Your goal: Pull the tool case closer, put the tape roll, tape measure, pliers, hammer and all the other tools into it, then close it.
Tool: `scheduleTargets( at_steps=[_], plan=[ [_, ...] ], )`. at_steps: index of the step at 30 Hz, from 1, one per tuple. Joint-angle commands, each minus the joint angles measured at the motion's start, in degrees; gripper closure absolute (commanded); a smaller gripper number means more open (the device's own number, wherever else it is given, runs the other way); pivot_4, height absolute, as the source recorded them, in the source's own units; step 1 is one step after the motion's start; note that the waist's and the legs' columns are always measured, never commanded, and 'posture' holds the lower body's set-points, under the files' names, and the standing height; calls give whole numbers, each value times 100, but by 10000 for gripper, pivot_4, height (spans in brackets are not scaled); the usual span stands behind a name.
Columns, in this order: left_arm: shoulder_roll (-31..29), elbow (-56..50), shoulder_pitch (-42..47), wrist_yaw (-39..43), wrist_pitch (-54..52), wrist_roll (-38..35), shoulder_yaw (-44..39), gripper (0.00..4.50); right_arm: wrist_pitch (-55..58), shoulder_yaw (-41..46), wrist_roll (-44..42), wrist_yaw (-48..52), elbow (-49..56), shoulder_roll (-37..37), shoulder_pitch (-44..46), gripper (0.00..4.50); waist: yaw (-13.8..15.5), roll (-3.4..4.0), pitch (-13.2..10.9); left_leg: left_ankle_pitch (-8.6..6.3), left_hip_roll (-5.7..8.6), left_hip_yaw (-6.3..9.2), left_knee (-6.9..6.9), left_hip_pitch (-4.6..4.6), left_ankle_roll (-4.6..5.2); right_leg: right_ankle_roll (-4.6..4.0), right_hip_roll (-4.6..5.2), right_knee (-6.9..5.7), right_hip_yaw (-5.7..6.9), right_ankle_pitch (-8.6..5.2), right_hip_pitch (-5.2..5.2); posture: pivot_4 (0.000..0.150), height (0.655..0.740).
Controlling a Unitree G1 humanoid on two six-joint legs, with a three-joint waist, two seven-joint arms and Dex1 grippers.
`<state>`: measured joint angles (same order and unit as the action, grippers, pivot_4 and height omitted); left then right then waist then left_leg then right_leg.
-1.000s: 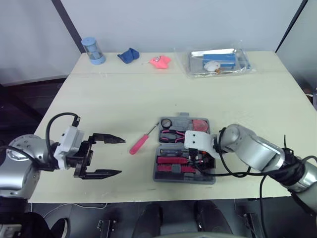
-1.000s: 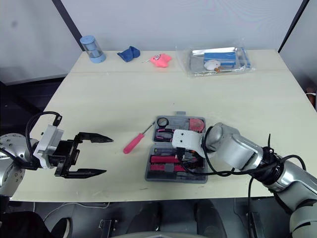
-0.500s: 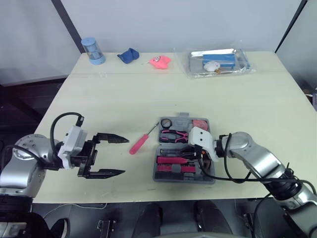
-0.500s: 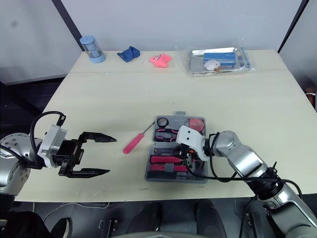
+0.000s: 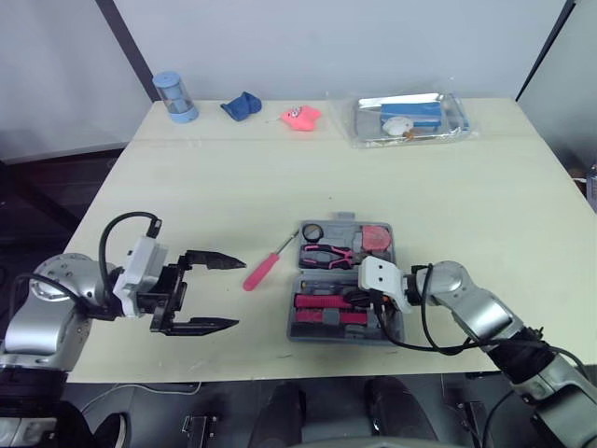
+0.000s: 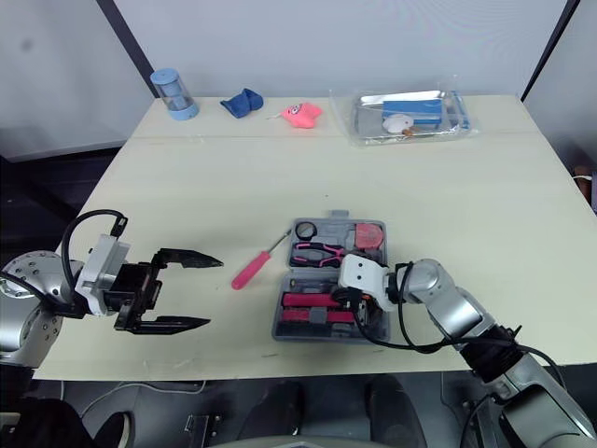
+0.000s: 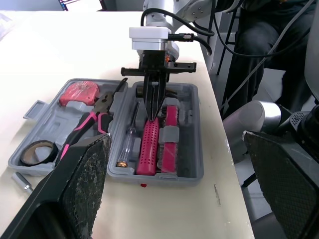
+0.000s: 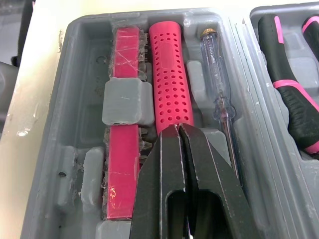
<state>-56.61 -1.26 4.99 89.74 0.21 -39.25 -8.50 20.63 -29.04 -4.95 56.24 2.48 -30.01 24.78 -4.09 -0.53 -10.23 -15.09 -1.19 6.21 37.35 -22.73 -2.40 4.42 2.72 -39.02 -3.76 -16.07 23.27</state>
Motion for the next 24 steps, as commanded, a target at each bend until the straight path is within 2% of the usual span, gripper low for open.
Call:
scheduleTargets(
  at_steps=[1, 10, 17, 21, 24],
  plan=[
    [78, -186, -70, -3, -160, -74, -240, 0, 169, 589, -384, -109, 441, 52, -187, 44592, 11, 0, 0, 0, 0, 0, 0, 0, 0, 0, 0, 0, 0, 0, 0, 1500, 7400],
    [479, -103, -428, -571, -293, 94, -546, 0, 209, 2266, -1403, -275, 1114, -145, -1079, 44592, 28, 0, 0, 0, 0, 1, 1, -3, 0, 0, 1, 2, 0, 0, -2, 1500, 7400],
    [877, 359, -804, -1259, -374, 174, -1097, 0, -421, 3938, -1952, -326, 947, -393, -2388, 44592, 59, 0, 0, -1, 1, -1, 1, -1, 1, 0, 2, 4, -1, 0, -6, 1500, 7400],
    [1056, 451, -1048, -1638, -422, 247, -1330, 0, -737, 4585, -2108, -264, 781, -420, -3039, 44592, 56, 0, 1, -1, 1, -2, 1, 10, 1, 0, 2, 4, -2, 0, -16, 1500, 7400],
    [1264, 694, -1348, -1988, -447, 303, -1579, 0, -1067, 5245, -2200, -412, 560, -289, -3670, 37692, 62, 1, 1, -1, 1, -2, 1, 17, 2, 0, 3, 6, -3, 0, -23, 1500, 7400]
  ],
)
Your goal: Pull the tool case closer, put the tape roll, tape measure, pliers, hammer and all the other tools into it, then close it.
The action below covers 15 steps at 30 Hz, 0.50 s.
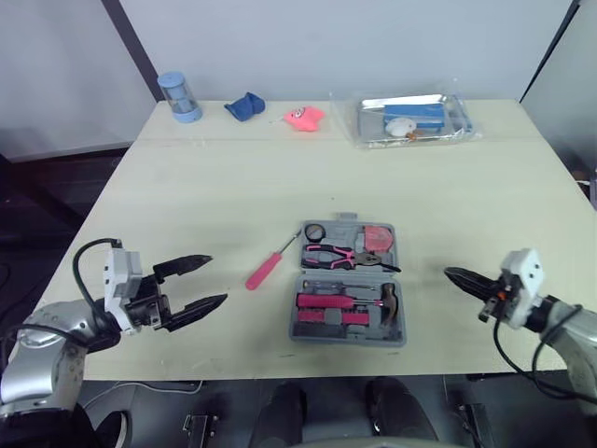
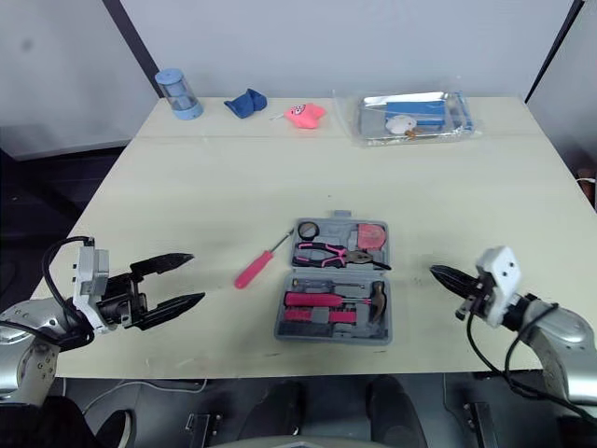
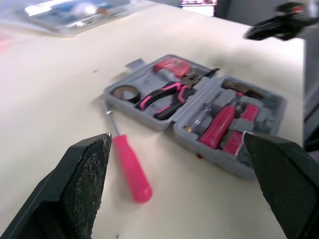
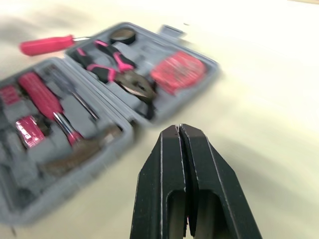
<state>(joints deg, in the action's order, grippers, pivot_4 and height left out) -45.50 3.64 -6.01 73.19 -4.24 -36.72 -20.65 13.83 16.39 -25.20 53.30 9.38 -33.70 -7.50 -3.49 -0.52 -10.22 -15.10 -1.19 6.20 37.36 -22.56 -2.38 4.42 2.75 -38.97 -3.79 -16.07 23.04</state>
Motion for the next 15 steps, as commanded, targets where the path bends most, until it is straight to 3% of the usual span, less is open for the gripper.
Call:
scheduleTargets(
  at_steps=[1, 8, 15],
  plan=[
    [216, 269, -306, -427, 8, 66, -426, 0, -495, 831, -190, -119, -196, 101, -592, 32280, 14, 2, 1, 0, 0, -1, 0, 1, 0, 0, 0, 3, 0, 0, -2, 1500, 7400],
    [642, 650, -736, -1018, 147, 218, -849, 0, -1144, 1666, -307, -116, -862, 317, -1539, 1160, 33, -2, 1, -1, 0, -20, -15, 69, 1, 1, 1, 11, -17, -2, -65, 1500, 7400],
    [801, 776, -926, -1131, 250, 352, -870, 0, -1304, 1911, -457, -121, -1104, 389, -1829, 384, 22, -4, 6, -2, -2, -30, -16, 91, 1, 1, 0, 11, -27, -3, -84, 1500, 7400]
  ],
)
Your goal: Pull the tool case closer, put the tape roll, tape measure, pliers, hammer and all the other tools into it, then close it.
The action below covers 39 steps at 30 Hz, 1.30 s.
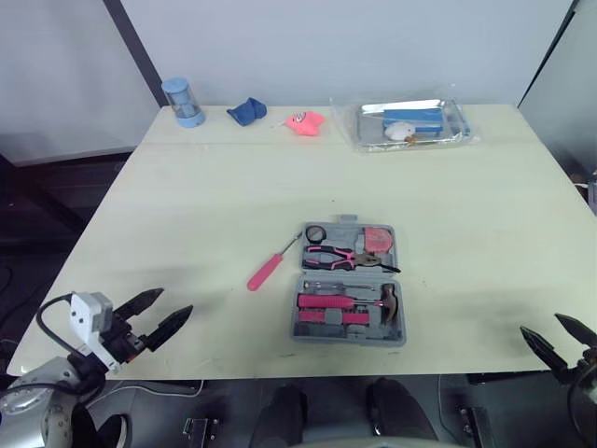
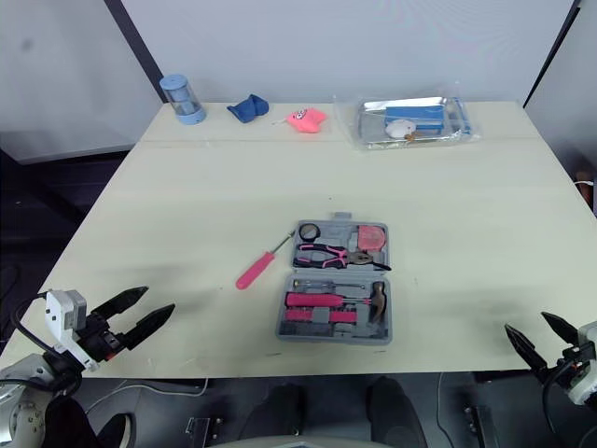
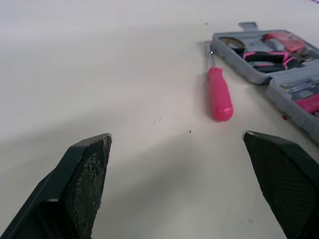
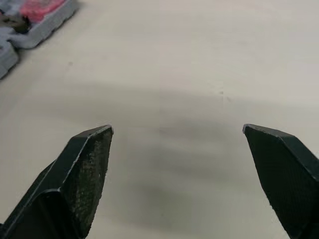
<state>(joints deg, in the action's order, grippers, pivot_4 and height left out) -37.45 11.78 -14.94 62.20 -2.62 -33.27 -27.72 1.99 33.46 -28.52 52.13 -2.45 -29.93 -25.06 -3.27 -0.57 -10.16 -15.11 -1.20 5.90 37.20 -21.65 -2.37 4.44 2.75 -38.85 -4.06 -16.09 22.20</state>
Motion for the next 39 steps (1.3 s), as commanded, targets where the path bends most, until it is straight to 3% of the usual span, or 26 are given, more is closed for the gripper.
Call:
scheduleTargets(
  at_steps=[1, 7, 12, 17, 28, 39],
  plan=[
    [-15, -78, -9, -52, 34, 8, -133, 0, -107, 181, -155, 11, 151, 3, -83, 384, 7, 0, 0, 0, 0, 0, 0, 0, 0, 0, 0, 0, 0, 0, 0, 1500, 7400],
    [-46, -349, 211, -281, -251, 68, 47, 0, 97, 30, -300, -17, 659, -93, 41, 384, 40, 0, 3, 0, 0, 0, 1, -1, 0, 1, 0, 0, 0, 0, 0, 1500, 7400],
    [72, -791, 672, -698, -615, 236, 514, 0, 791, -361, -725, 5, 1745, -371, 411, 384, 69, 2, 5, 0, 0, 1, 2, -1, 0, 2, 0, 0, 0, 1, 0, 1500, 7400],
    [400, -1091, 1118, -1425, -869, 509, 900, 0, 610, -800, -484, 171, 2312, -538, 697, 384, 96, -2, 7, 0, 0, 7, 4, -6, -1, 2, 0, 3, 5, 1, -1, 1500, 7400],
    [1033, -1144, 2057, -2286, -1180, 1212, 1943, 0, 844, -1515, -743, 706, 2567, -921, 1568, 384, 98, -4, 9, 0, 4, 16, 11, -9, -1, 3, 1, 4, 11, 2, -4, 1500, 7400],
    [1401, -789, 2649, -2671, -1733, 1658, 2567, 0, 868, -1824, -741, 1095, 2776, -1146, 1762, 384, 108, -5, 9, 1, 6, 17, 13, -11, -2, 4, 2, 5, 12, 2, -3, 1500, 7400]
  ],
)
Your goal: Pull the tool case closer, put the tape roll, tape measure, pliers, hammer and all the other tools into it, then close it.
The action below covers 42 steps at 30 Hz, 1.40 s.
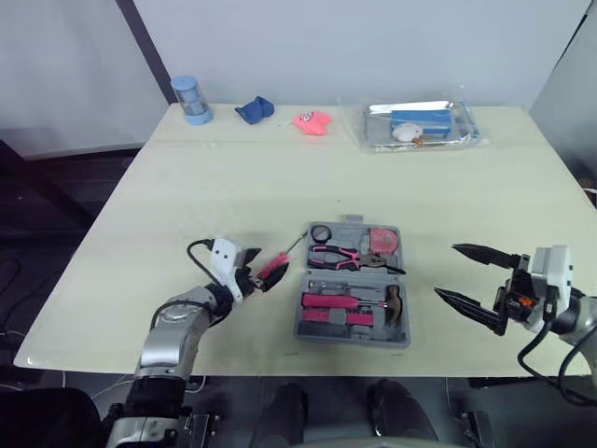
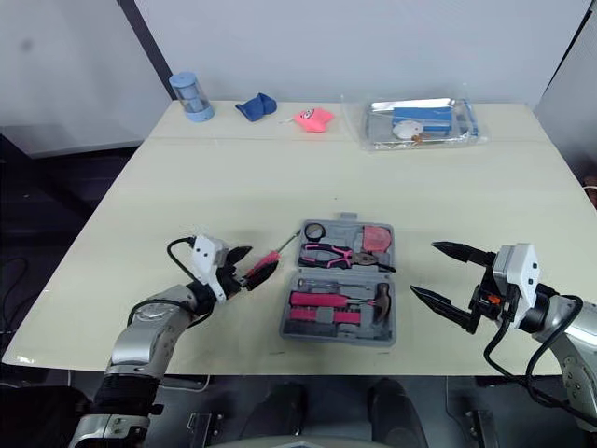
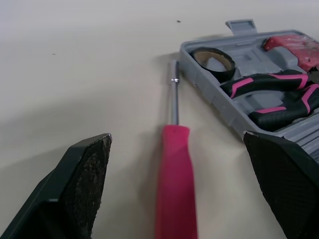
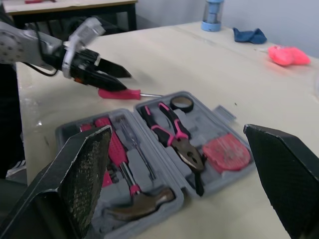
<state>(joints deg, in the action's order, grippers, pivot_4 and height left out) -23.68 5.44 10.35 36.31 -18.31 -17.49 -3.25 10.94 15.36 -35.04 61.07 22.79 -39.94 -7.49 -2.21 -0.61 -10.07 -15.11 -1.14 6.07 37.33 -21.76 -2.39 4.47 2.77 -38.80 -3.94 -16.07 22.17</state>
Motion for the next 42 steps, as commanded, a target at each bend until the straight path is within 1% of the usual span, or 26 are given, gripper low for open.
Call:
scheduleTargets(
  at_steps=[1, 10, 19, 26, 29, 30, 31, 42],
  plan=[
    [39, -221, 133, -125, -296, 88, 162, 0, -52, -49, -62, 265, 261, -190, -14, 384, 2, 0, 0, 0, 0, 0, 0, 0, 0, 0, 0, 0, 1, 0, 0, 1500, 7400],
    [-21, -394, 189, -433, -939, 287, 289, 0, -94, -137, -49, 342, 304, -242, 54, 384, -3, 0, 0, 0, 0, 2, 0, 1, 0, 0, 0, -2, 1, 0, 0, 1500, 7400],
    [52, -117, 372, -438, -844, 464, 370, 0, -166, -169, -87, 424, 330, -202, 29, 384, 3, 0, 0, 0, 1, 2, 0, 1, -1, 0, 0, -1, 1, 0, 0, 1500, 7400],
    [109, 42, 466, -459, -963, 532, 379, 0, -227, -177, -65, 452, 300, -213, 34, 384, 18, 0, 0, 1, 2, 2, 0, 1, -1, 0, 1, 0, 1, 0, -1, 1500, 7400],
    [106, 59, 540, -457, -1003, 546, 384, 7623, -264, -213, -34, 452, 285, -182, 17, 0, 25, 0, 0, 0, 2, 2, 0, 1, -1, 0, 1, -1, 1, 0, -2, 1500, 7400],
    [106, 48, 566, -448, -1026, 544, 388, 12817, -273, -226, -21, 448, 286, -171, 13, 0, 26, 0, 0, 1, 2, 3, 0, 1, -1, 0, 1, -1, 1, 0, -2, 1500, 7400],
    [103, 49, 598, -437, -1046, 551, 400, 16642, -277, -236, -14, 443, 285, -162, 13, 0, 26, 0, 0, 1, 3, 3, 0, 1, -1, 0, 1, -1, 2, 0, -2, 1500, 7400],
    [64, -77, 753, -332, -1276, 596, 458, 16642, -348, -269, 29, 404, 284, -136, -55, 0, 21, -1, 0, 1, 3, 4, 0, 0, -1, 0, 1, 0, 3, 0, -2, 1500, 7400]
  ],
)
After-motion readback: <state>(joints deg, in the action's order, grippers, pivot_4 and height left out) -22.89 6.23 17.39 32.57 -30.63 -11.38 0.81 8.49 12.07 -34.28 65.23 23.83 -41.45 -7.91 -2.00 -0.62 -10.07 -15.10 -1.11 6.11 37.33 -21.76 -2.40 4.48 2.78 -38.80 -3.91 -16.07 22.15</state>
